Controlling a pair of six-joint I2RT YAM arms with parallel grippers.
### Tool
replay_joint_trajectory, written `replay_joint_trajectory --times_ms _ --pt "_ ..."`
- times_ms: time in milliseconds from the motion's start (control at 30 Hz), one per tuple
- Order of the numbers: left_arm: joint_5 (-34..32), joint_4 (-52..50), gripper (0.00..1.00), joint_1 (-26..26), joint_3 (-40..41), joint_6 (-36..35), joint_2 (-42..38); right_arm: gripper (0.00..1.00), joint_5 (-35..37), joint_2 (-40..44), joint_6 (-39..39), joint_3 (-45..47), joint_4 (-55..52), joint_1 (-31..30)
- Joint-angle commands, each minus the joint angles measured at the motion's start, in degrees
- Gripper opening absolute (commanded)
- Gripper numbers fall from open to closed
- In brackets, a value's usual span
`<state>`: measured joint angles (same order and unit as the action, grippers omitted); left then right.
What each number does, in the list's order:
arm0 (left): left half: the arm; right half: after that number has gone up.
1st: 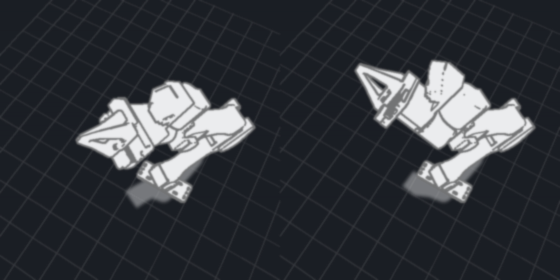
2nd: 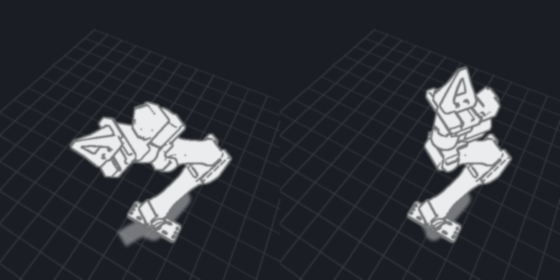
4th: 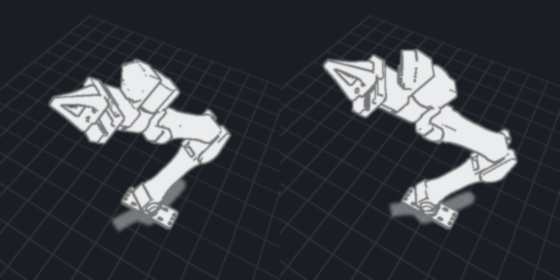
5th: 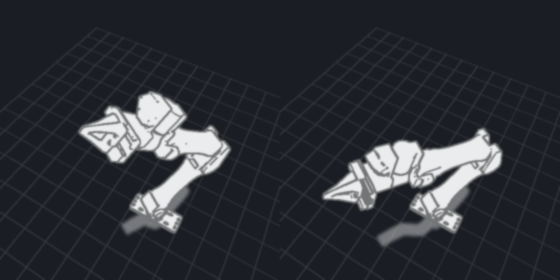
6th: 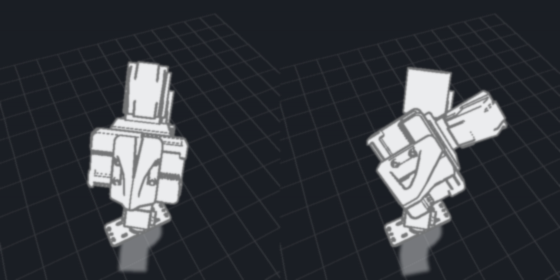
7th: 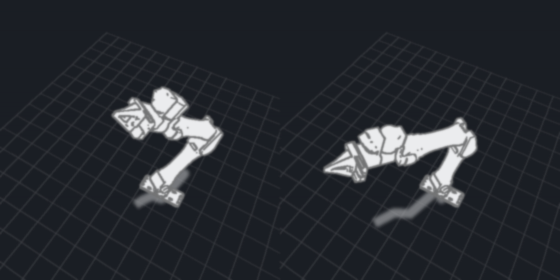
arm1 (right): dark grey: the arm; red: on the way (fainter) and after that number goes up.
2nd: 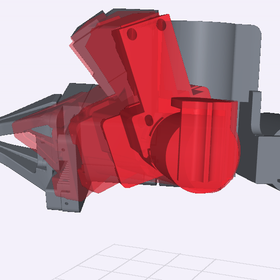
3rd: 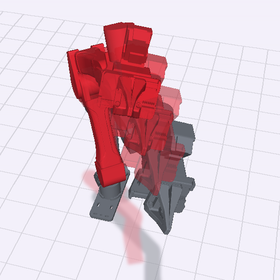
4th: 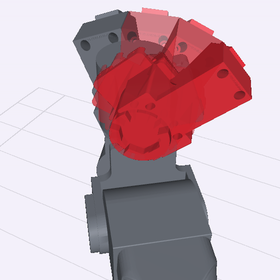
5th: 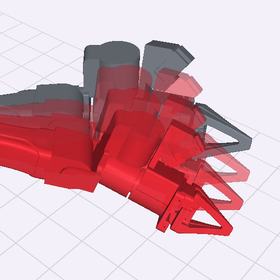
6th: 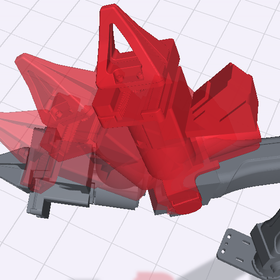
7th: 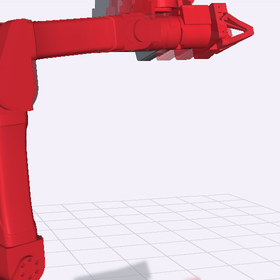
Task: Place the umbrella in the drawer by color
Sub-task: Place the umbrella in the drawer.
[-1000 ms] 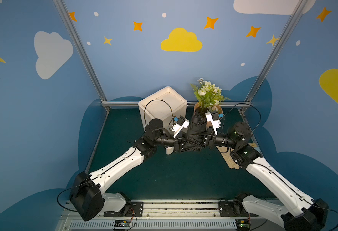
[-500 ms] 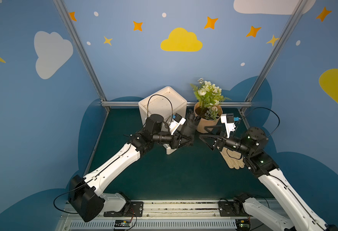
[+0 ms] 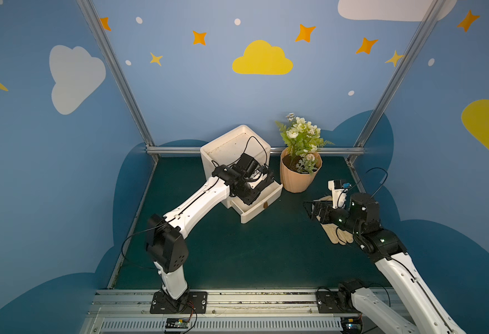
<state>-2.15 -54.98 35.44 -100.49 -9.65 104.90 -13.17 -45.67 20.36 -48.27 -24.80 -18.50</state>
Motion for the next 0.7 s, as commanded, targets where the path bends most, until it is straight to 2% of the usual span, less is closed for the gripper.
replay_joint_trajectory --times_ms 0,267,400,533,667 --pt "-5.50 -5.32 0.25 0.50 -6.05 -2.14 3.23 0.98 1.15 1.10 -0.27 0.69 -1.73 0.70" --pt "-8.56 -9.97 0.26 0.92 -16.50 -0.23 14.93 0.98 0.45 0.32 0.29 1.86 -1.97 1.93" --pt "-10.15 -11.68 0.33 0.97 -20.87 0.85 18.84 0.98 -0.01 0.32 0.29 2.21 -1.92 2.33" --pt "-11.82 -11.80 0.35 0.87 -22.89 1.69 21.22 0.98 -0.36 0.66 0.29 2.64 -1.83 2.83" --pt "-13.12 -12.59 0.43 0.84 -24.44 2.40 23.21 0.98 -0.79 0.69 0.04 3.16 -1.83 3.43"
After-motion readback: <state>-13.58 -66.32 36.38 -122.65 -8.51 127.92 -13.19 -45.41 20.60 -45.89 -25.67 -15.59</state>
